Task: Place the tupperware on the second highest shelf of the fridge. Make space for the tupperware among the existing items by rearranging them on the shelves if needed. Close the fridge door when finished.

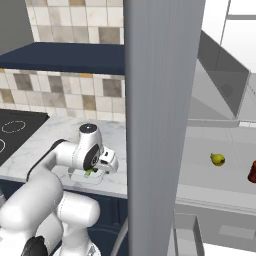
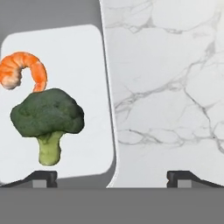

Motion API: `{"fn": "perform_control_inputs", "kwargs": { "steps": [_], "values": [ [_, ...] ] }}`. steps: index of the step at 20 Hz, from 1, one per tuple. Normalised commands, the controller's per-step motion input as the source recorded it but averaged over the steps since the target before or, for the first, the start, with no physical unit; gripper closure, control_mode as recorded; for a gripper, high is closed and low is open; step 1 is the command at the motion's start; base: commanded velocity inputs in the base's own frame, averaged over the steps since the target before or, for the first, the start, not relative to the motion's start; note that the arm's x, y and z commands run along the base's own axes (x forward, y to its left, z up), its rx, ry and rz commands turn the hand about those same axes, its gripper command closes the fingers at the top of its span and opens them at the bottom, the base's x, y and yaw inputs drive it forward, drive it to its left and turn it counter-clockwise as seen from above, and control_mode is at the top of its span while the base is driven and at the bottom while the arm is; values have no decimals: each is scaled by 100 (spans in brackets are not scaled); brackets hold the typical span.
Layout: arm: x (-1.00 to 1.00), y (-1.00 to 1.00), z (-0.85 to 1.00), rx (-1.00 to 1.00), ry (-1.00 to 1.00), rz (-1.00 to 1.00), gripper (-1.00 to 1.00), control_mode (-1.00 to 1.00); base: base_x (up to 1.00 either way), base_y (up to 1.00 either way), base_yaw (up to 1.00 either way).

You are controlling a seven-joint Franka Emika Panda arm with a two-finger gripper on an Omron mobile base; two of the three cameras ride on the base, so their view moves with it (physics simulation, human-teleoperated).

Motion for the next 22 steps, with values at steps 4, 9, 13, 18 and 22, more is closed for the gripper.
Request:
{"fn": "perform_control_inputs", "kwargs": {
  "steps": [4, 9, 13, 18, 22],
  "values": [
    [15, -2, -10, 0, 0, 0, -100, -100, 0, 0, 0],
    [14, 0, -14, 0, 0, 0, -100, -100, 0, 0, 0],
    [13, 0, -18, 0, 0, 0, -100, -100, 0, 0, 0],
    [11, 0, -21, 0, 0, 0, -100, -100, 0, 0, 0],
    [11, 0, -22, 0, 0, 0, -100, -100, 0, 0, 0]
  ]
}}
